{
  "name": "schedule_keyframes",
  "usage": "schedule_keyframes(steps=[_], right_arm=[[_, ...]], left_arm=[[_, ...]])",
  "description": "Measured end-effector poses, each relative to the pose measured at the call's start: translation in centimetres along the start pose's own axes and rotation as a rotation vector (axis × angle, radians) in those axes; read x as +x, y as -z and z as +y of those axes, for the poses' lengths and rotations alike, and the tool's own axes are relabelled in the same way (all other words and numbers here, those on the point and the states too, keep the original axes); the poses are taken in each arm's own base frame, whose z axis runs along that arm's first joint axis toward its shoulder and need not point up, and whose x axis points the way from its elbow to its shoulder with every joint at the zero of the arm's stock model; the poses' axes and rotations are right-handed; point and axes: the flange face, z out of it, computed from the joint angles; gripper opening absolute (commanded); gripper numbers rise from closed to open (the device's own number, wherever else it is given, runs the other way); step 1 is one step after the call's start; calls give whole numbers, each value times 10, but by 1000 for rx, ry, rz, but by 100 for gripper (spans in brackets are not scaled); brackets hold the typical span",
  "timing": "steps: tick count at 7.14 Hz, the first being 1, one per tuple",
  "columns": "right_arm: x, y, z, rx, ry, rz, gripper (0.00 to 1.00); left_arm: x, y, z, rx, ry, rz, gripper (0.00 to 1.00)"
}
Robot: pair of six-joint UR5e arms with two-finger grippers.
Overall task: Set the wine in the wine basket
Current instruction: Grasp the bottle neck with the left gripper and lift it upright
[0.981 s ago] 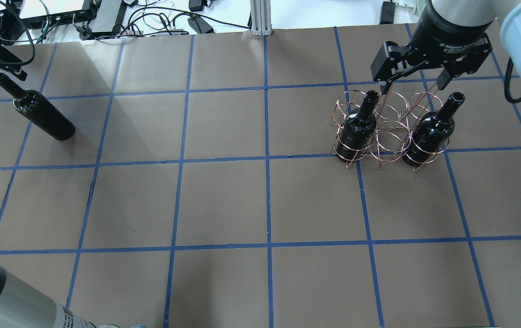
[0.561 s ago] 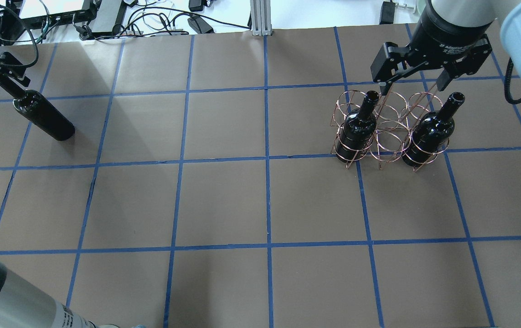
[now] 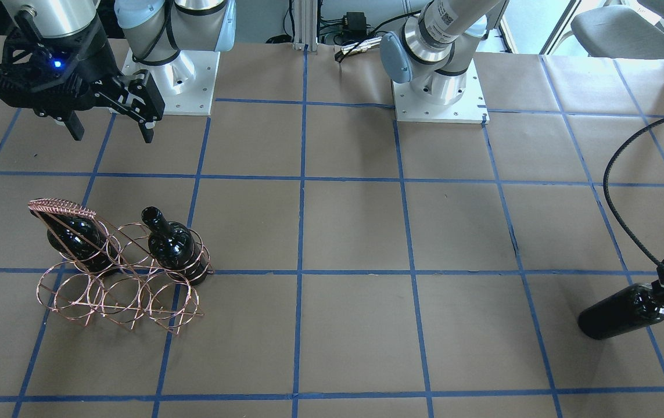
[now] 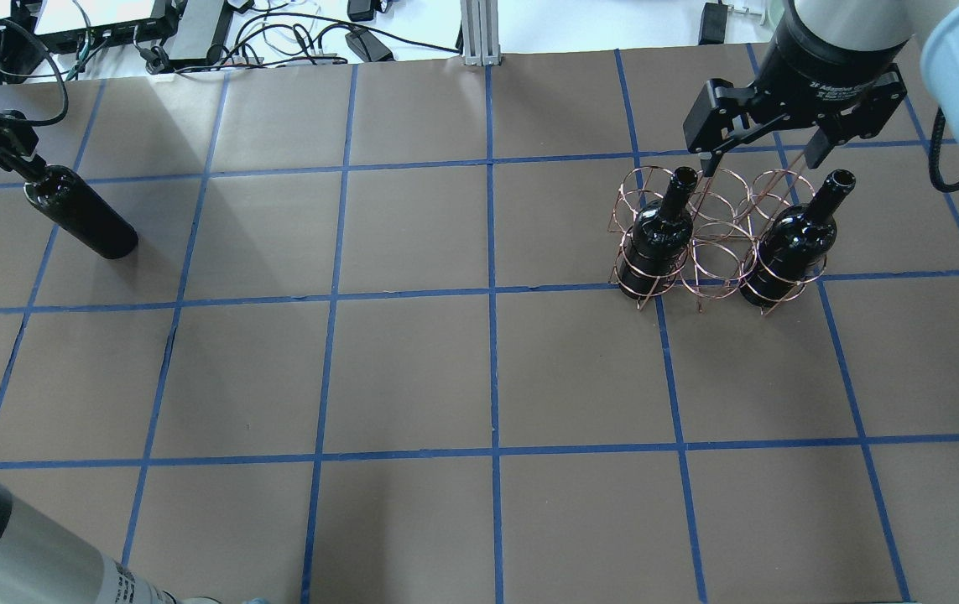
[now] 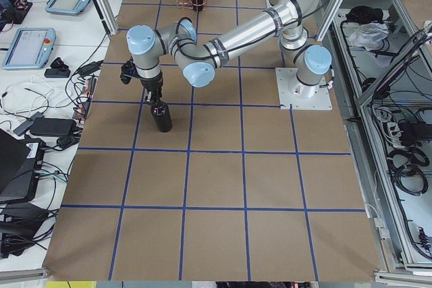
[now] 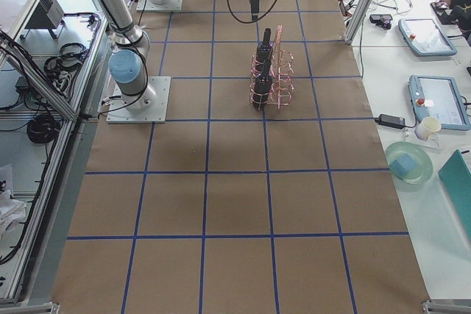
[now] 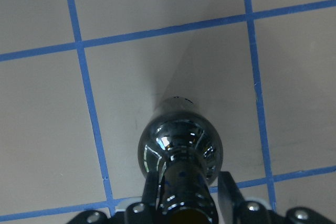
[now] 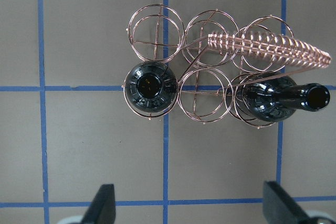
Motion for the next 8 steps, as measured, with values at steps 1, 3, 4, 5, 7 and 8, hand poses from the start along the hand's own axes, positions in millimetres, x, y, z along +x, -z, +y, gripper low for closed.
schedule_keyframes(steps=[1, 3, 4, 5, 7, 8], right_arm=[[0, 0, 0, 0, 0, 0, 100], [0, 0, 0, 0, 0, -1, 100], [0, 0, 0, 0, -1, -2, 100], [0, 0, 0, 0, -1, -3, 100], [0, 0, 0, 1, -1, -2, 100], [0, 0, 0, 1, 0, -1, 100]], left_arm=[[-1, 0, 1, -9, -3, -13, 0], [-2, 4, 1, -6, -8, -25, 0], [-1, 7, 2, 1, -8, -25, 0], [5, 15, 2, 15, -5, -22, 0], [50, 34, -1, 38, 46, -2, 0], [93, 41, -5, 42, 68, 6, 0]])
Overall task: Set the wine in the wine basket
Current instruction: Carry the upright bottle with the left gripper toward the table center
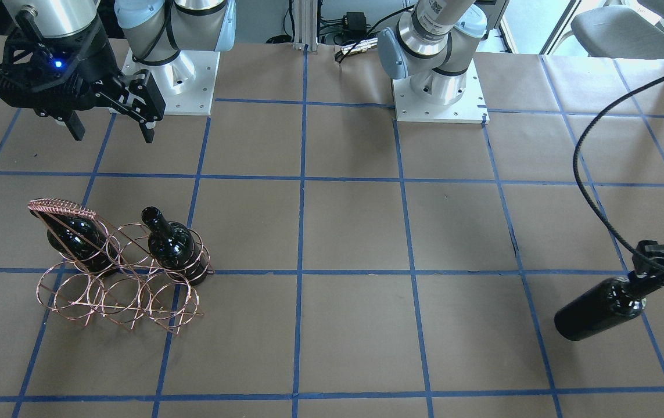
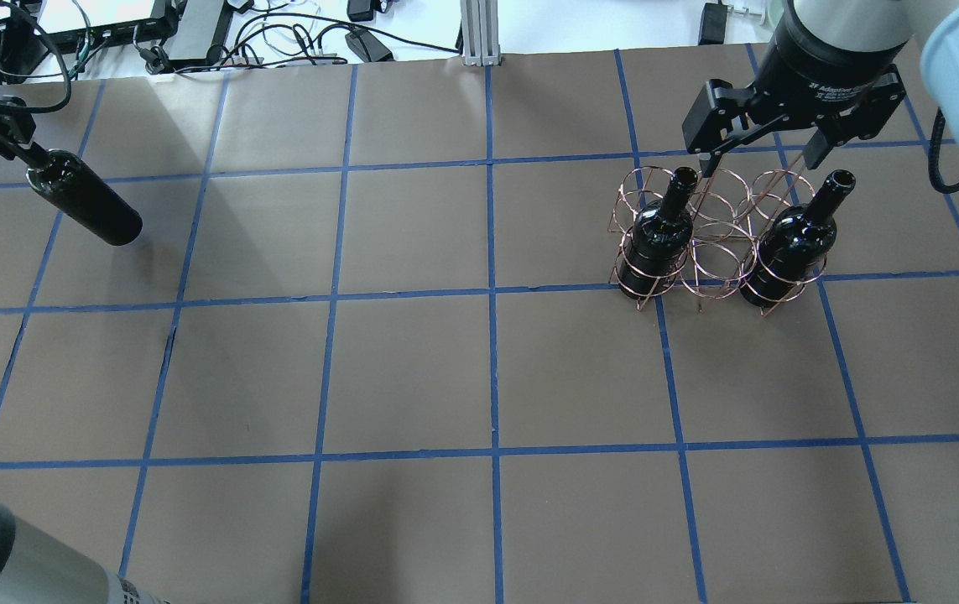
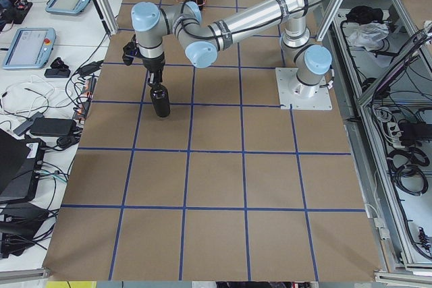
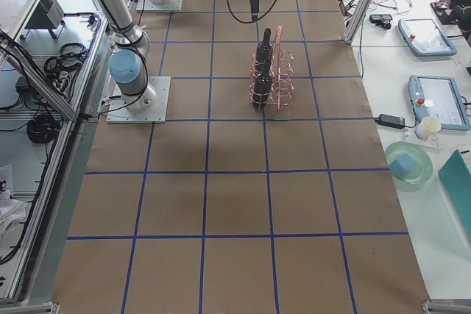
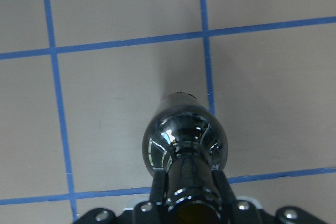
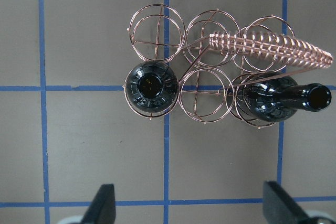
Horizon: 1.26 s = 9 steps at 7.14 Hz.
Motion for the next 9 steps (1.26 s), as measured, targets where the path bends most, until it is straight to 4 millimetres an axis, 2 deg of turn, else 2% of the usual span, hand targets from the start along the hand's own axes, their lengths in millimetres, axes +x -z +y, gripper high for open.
schedule_keyframes(steps=[1, 3, 5, 6, 7, 9], right_arm=[[0, 0, 0, 0, -1, 0, 100], [1, 0, 0, 0, -2, 2, 100], [2, -1, -1, 0, -1, 4, 100], [2, -1, -1, 0, 1, 5, 100], [3, -1, -1, 0, 1, 6, 100], [3, -1, -1, 0, 1, 6, 100]], left_arm=[[43, 4, 1, 1, 23, 9, 0], [141, 16, 14, 6, 74, 36, 0], [241, 24, 38, 5, 85, 44, 0], [282, 25, 55, -1, 78, 46, 0], [313, 23, 76, -15, 70, 48, 0], [356, 4, 114, -38, 68, 49, 0]])
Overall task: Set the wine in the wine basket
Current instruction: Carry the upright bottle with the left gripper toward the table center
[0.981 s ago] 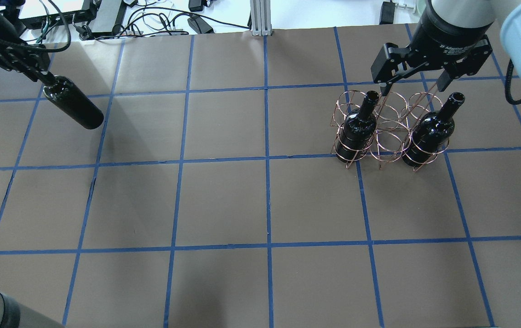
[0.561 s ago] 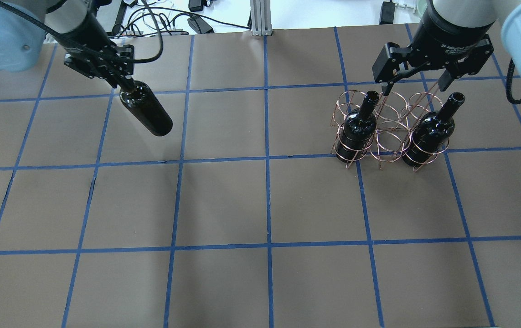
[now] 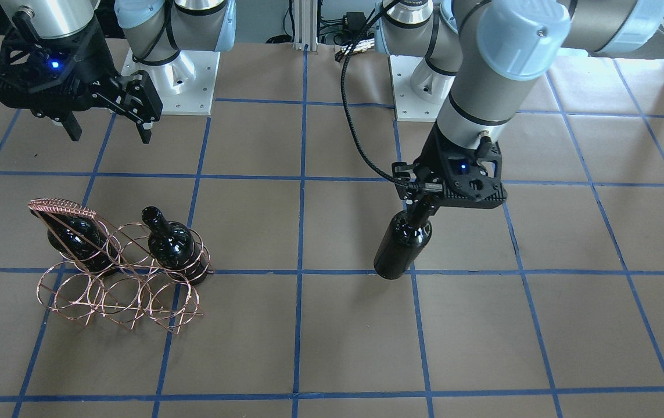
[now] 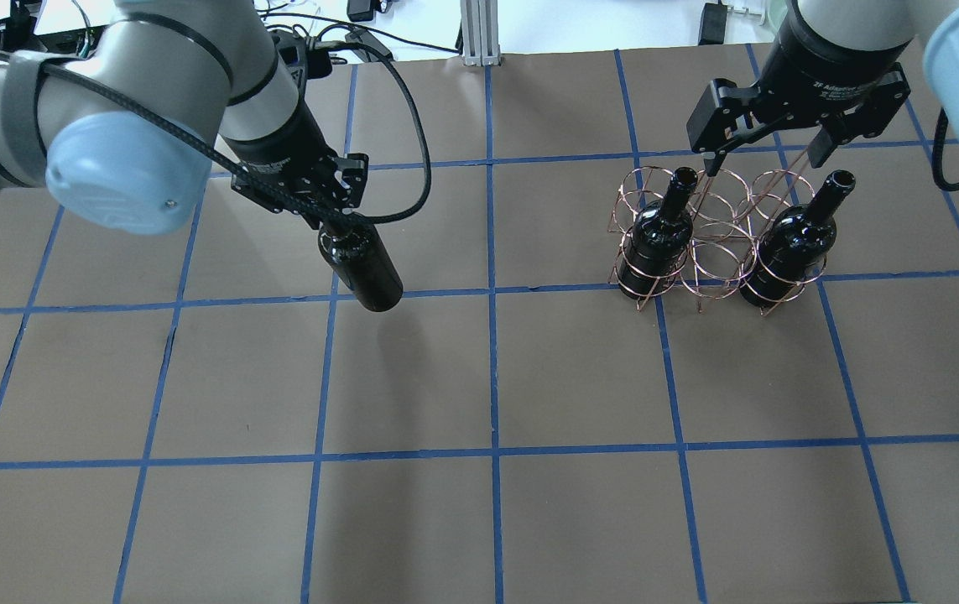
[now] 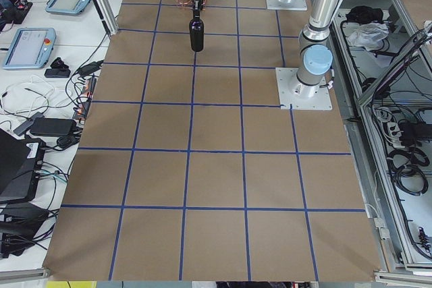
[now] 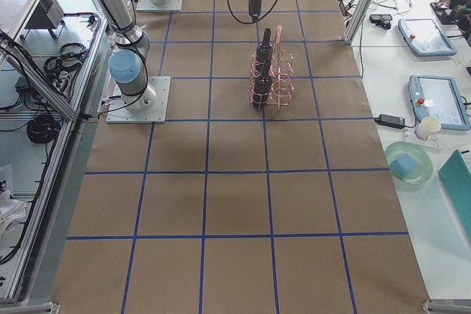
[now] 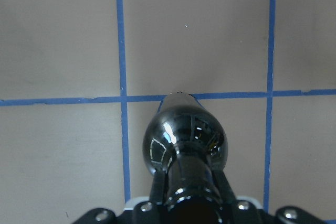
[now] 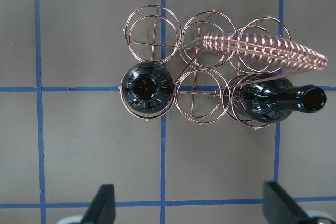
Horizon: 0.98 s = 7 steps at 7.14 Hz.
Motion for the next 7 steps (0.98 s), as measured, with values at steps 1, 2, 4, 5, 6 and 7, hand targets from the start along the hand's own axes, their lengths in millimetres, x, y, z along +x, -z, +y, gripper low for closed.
schedule_keyframes(steps=[1, 2, 4, 5, 6, 7], right_arm=[[0, 0, 0, -1, 0, 0, 100], [0, 0, 0, -1, 0, -1, 100], [-1, 0, 0, -2, 1, -1, 100], [-1, -1, 1, -3, 2, 0, 100], [-1, -1, 1, -5, 3, 0, 100], [0, -1, 1, -6, 4, 0, 100]], left_arm=[[14, -9, 13, -9, -6, -1, 0], [26, -15, 22, -17, -15, -3, 0], [34, -24, 32, -37, -28, -15, 0], [34, -28, 35, -46, -31, -24, 0], [32, -31, 36, -50, -32, -36, 0], [31, -32, 36, -52, -29, -42, 51]])
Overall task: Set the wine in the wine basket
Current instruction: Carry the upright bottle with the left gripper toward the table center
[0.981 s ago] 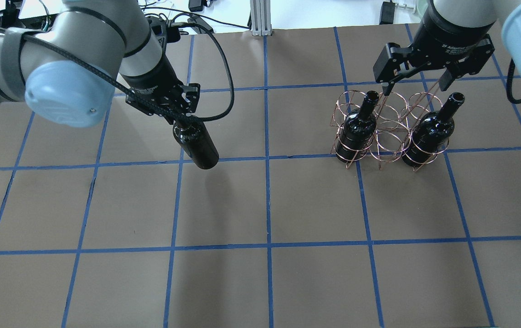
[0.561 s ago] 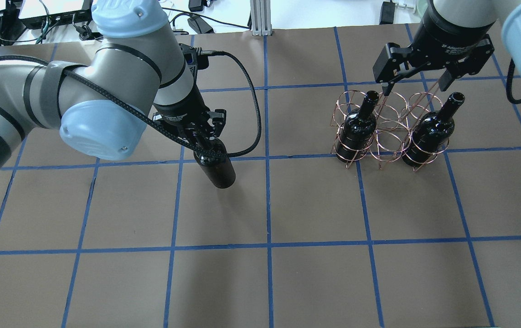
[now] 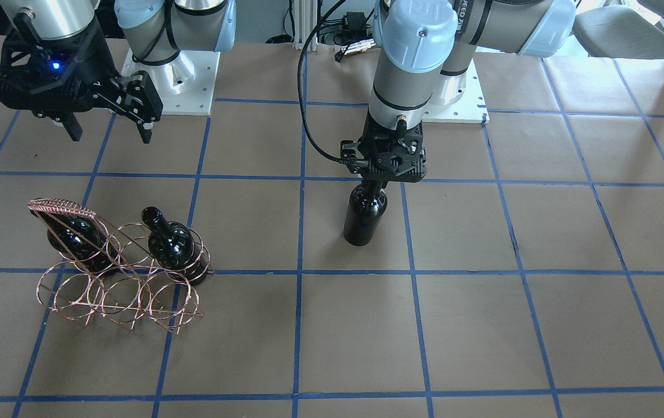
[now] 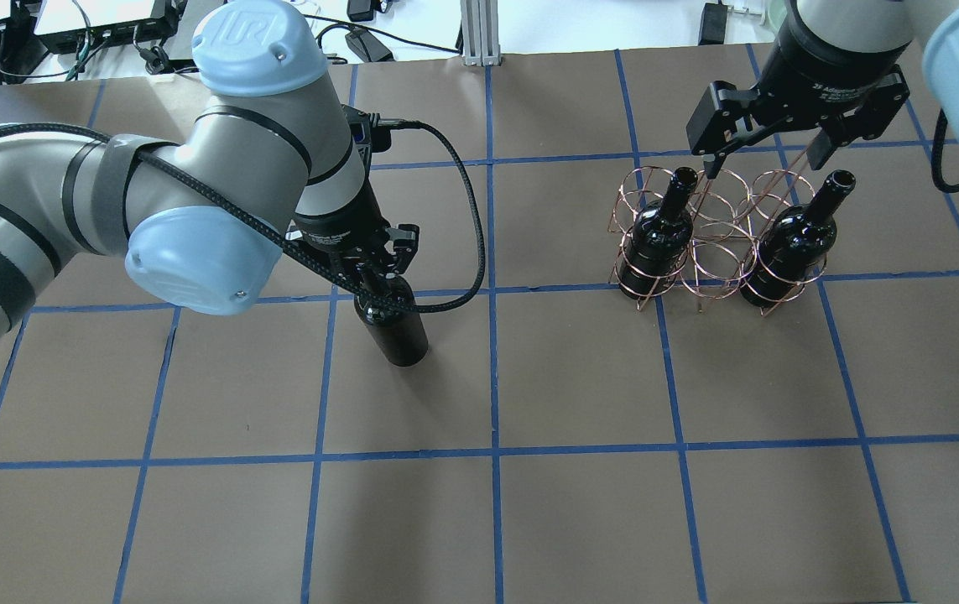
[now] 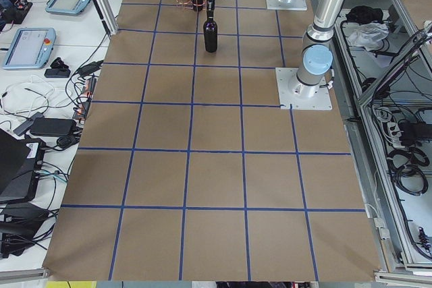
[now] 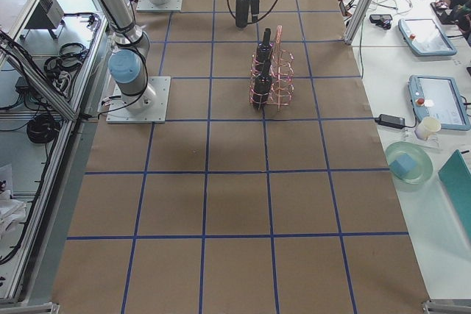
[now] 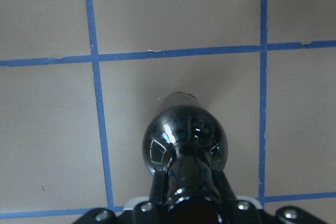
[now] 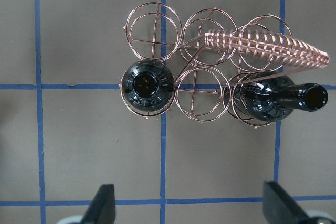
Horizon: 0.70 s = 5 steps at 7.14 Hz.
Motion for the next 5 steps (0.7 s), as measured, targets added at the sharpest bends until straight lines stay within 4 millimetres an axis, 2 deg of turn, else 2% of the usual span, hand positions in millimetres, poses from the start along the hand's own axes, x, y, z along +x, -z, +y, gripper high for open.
schedule_keyframes(steps=[1, 2, 4, 5], right_arm=[[0, 0, 0, -1, 0, 0, 100], [-1, 0, 0, -1, -1, 0, 100], [-4, -1, 1, 4, -9, -9, 98], [-7, 1, 2, 10, -23, -12, 98]], left_arm=[[-1, -1, 0, -4, 5, -3, 84], [-2, -2, 0, -8, 10, -4, 100], [-4, 8, -5, 11, 18, 4, 100], [-8, 27, -10, 33, 29, 12, 100]])
